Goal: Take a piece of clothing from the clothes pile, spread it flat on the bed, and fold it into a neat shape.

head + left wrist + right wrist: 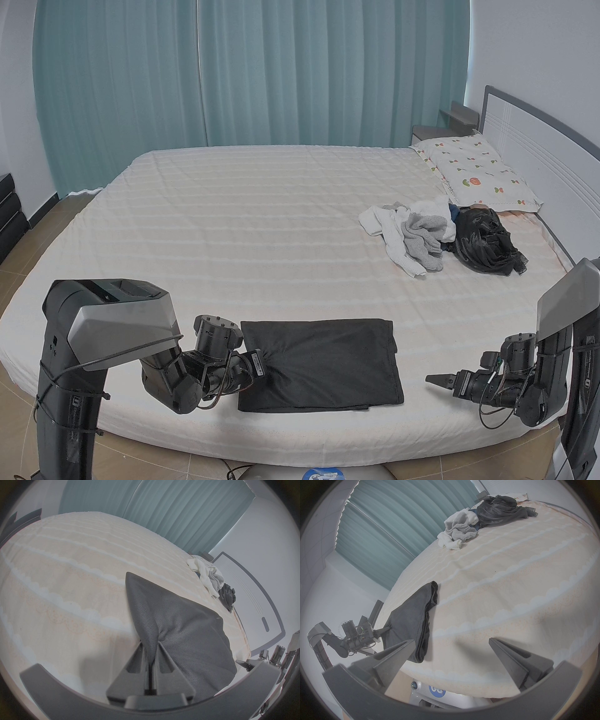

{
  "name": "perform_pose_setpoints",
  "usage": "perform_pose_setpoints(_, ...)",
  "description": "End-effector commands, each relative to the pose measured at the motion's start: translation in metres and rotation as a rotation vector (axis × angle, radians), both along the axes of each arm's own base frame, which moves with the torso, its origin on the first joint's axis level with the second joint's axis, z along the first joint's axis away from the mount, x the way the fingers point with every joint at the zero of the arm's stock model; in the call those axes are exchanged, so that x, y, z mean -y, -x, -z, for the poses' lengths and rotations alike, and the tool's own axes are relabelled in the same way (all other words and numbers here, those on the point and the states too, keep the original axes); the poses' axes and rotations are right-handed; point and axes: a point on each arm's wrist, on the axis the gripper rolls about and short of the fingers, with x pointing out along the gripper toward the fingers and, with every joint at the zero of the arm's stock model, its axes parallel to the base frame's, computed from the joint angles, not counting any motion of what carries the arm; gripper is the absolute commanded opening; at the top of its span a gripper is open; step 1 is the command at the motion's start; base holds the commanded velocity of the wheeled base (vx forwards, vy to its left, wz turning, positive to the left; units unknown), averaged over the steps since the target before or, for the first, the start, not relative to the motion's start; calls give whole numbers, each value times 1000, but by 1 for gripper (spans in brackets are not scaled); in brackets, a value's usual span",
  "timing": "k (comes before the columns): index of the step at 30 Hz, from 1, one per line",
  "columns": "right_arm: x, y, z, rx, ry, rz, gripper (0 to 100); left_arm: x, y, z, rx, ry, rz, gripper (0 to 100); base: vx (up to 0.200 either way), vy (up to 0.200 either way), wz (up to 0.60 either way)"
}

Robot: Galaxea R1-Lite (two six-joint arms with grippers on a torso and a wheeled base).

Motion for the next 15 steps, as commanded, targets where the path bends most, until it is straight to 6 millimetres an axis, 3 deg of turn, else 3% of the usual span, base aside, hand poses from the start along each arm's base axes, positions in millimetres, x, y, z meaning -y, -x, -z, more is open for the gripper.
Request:
perform_pose_setpoints(1,0,0,0,5,-2,0,100,0,0,-2,4,2,-7,0,0,0,0)
perform_pose_setpoints(7,0,0,-1,5,-2,0,100,-3,3,-5,2,-5,-24,0,0,0,0)
perform_pose_setpoints(15,0,0,-1,4,-2,3,100,-6,2,-10,16,-5,-40,0,0,200,0)
